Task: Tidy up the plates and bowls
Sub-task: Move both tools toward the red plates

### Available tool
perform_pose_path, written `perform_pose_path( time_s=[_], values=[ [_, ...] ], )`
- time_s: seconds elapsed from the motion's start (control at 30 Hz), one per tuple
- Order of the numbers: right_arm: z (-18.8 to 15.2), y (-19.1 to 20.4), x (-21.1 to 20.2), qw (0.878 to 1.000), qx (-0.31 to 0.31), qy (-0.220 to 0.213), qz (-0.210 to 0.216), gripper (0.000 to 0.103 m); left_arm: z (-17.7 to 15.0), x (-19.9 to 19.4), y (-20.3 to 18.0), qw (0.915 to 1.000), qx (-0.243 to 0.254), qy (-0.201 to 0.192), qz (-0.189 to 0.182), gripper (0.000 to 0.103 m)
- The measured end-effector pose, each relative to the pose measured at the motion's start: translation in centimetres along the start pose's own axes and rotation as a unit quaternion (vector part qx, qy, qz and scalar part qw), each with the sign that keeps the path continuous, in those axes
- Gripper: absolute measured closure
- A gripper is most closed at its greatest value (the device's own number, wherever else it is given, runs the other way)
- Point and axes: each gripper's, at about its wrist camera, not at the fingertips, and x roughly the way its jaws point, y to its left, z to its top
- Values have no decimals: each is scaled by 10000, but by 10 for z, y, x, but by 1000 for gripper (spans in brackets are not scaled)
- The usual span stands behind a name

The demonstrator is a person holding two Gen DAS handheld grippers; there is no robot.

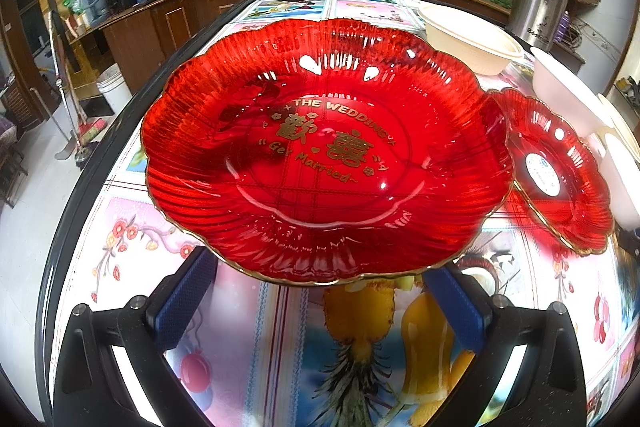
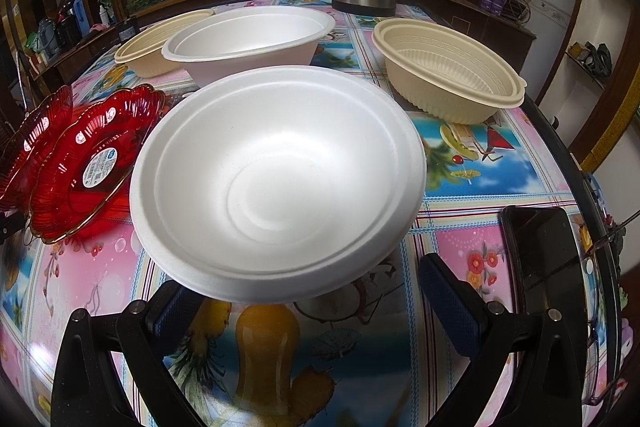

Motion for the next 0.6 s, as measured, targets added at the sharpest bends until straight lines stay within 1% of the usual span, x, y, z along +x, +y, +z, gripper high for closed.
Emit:
perform_pose_path(
  time_s=[0.13,0.27,0.33,0.37,0.4,0.47,0.53,0.6],
  values=[
    [-2,0,-2,9998,-162,62,117,1,0,-1,1,10000,-11,36,19,0],
    [-4,1,-4,9991,-305,149,239,1,-3,-6,4,9998,-32,183,-10,0],
    [-7,2,-10,9982,-398,185,409,1,-7,-16,8,9994,-223,214,-165,0],
    [-9,1,-17,9982,-379,136,433,1,-10,-25,10,9987,-287,135,-391,0],
    [-12,0,-24,9981,-384,72,479,0,-13,-32,11,9985,-284,91,-457,0],
    [-18,5,-38,9965,-567,-72,617,0,-17,-47,13,9986,-255,-21,-459,0],
    [-21,13,-56,9941,-776,-268,708,0,-23,-64,18,9975,-254,-190,-625,0],
    [-21,22,-72,9895,-937,-460,1003,0,-26,-80,25,9971,-339,-340,-598,0]
  ],
)
